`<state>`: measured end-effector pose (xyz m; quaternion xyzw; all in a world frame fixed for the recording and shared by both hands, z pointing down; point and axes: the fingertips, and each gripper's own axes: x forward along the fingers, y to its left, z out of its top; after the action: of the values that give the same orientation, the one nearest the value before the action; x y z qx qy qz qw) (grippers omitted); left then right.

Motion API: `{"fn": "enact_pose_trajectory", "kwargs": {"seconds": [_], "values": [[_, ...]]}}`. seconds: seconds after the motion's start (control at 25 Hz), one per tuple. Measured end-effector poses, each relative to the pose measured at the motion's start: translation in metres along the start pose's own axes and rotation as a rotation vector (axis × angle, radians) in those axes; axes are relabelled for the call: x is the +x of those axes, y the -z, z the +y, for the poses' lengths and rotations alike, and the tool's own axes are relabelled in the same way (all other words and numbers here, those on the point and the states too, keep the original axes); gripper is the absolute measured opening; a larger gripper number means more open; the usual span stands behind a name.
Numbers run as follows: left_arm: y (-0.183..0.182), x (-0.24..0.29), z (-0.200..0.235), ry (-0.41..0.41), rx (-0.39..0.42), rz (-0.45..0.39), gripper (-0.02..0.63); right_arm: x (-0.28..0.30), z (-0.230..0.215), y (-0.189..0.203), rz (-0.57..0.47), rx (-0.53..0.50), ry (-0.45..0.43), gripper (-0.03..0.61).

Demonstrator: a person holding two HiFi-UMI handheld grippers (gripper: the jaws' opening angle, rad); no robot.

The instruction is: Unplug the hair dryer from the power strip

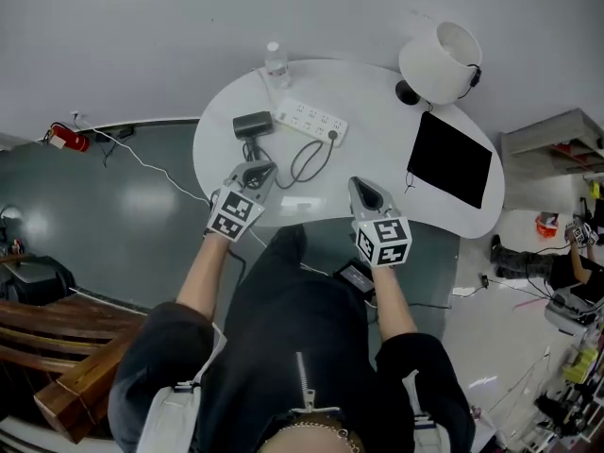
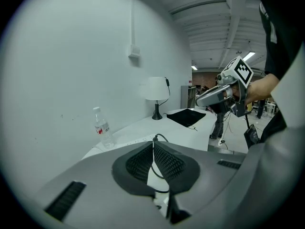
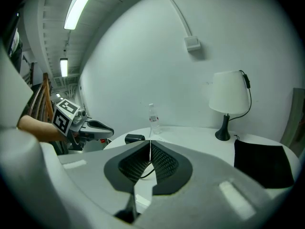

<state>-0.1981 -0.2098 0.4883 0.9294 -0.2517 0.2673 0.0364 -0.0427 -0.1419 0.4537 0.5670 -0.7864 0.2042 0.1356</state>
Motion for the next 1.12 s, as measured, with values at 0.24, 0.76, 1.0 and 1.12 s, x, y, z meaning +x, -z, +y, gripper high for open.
{"fn": "enact_pose_trajectory", "kwargs": {"seconds": [0.24,0.76,1.0,1.12], "values": [[-0.005,0.027,0.044,0.022,0.006,0.006,0.014,0.040,-0.016,-0.020,0.011,0.002,0.021,0.005],[-0.005,0.067,0.086,0.096,0.183,0.114,0.015,0.075,-0.035,-0.032,0.033,0.003,0.057,0.005],[-0.006,0.087,0.090,0.154,0.254,0.162,0.115,0.087,-0.041,-0.027,0.043,0.014,0.039,0.005],[-0.005,0.099,0.090,0.179,0.292,0.194,0.155,0.093,-0.049,-0.025,0.048,0.023,0.030,0.005]]}}
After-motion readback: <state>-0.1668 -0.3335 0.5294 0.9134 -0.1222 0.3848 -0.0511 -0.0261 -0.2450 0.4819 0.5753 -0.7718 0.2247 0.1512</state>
